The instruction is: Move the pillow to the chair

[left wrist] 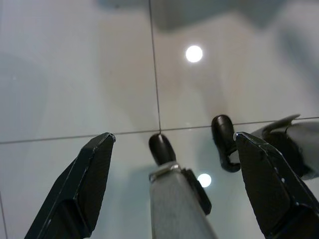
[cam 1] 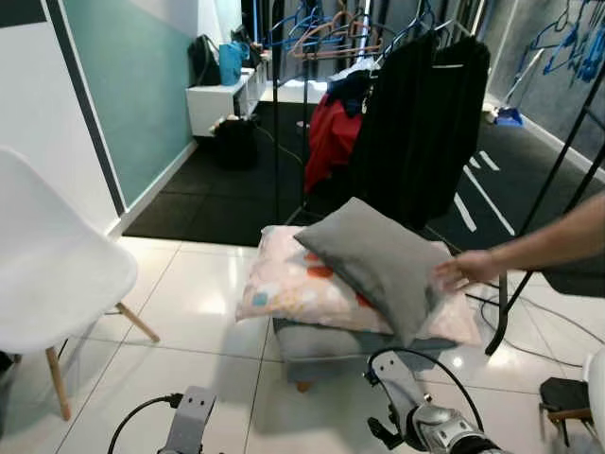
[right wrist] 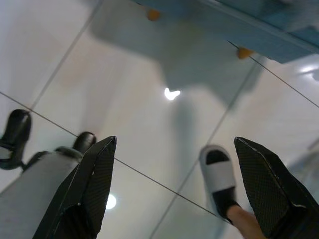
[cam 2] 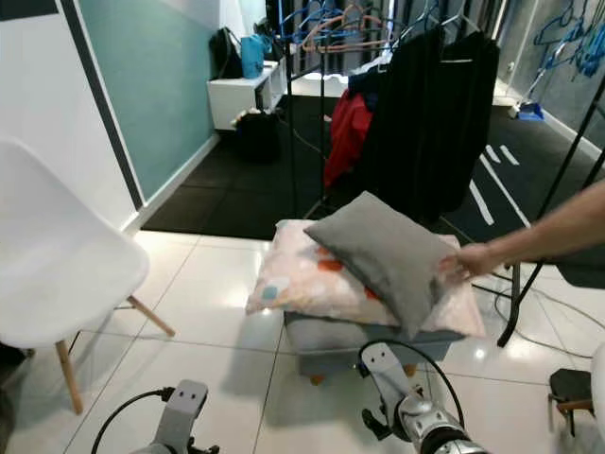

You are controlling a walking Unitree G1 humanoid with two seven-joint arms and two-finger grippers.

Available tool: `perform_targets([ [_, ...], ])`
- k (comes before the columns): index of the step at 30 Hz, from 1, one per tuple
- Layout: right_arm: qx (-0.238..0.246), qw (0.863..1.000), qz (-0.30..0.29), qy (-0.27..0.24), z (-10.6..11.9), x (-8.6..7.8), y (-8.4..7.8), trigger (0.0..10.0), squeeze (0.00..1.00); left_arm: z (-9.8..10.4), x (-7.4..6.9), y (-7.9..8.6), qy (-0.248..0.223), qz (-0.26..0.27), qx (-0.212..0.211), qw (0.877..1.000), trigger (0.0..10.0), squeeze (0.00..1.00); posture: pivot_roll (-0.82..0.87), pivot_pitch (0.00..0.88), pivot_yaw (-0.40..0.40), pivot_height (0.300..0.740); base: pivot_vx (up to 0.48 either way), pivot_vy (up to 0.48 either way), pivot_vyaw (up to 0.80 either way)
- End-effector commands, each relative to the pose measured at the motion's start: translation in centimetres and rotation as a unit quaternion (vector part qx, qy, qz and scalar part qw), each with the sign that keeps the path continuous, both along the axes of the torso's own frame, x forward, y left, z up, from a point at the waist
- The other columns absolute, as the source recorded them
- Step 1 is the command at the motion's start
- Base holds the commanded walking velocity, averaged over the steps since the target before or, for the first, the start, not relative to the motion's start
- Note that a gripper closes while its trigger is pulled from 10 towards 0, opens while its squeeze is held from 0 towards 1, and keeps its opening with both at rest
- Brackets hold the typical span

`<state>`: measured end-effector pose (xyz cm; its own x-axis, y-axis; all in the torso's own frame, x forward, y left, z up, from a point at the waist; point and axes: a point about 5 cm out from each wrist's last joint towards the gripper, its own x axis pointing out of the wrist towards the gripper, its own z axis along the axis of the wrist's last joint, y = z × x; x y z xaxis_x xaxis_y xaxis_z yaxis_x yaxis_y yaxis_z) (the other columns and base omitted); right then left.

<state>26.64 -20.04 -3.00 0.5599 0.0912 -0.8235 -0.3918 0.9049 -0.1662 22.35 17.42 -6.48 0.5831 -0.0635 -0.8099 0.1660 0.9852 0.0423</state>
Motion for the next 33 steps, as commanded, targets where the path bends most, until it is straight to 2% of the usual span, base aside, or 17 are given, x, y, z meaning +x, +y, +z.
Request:
perform_targets([
  [1,0.01,1.0,-0.006,0.0,-0.07,-0.04,0.22,10.0,0.0,-0.06,-0.11,0.11,0.004,-0.001,0.005,1.0,10.0,0.0,-0.15,0.0,-0.077,0.74,0.0,0.0,0.0],
  [17,0.006,1.0,0.0,0.002,-0.03,-0.02,0.17,10.0,0.0,-0.05,-0.08,0.03,0.006,-0.01,0.006,1.0,10.0,0.0,-0.15,0.0,-0.078,0.74,0.0,0.0,0.0],
  [21,0.006,1.0,0.001,0.002,-0.02,0.0,0.19,10.0,0.0,-0.04,-0.07,-0.03,0.008,-0.017,0.002,1.0,10.0,0.0,-0.15,0.0,-0.077,0.74,0.0,-0.476,0.0],
  [24,0.006,1.0,0.001,0.002,-0.02,0.01,0.21,10.0,0.0,-0.03,-0.06,0.06,0.003,-0.003,0.002,1.0,10.0,0.0,-0.15,0.0,-0.077,0.74,0.0,-0.467,0.0],
  [33,0.006,1.0,0.003,0.003,0.02,0.04,0.17,10.0,0.0,-0.03,-0.03,0.08,0.005,-0.008,0.01,1.0,10.0,0.0,-0.15,0.0,-0.08,0.74,0.0,0.0,0.0],
])
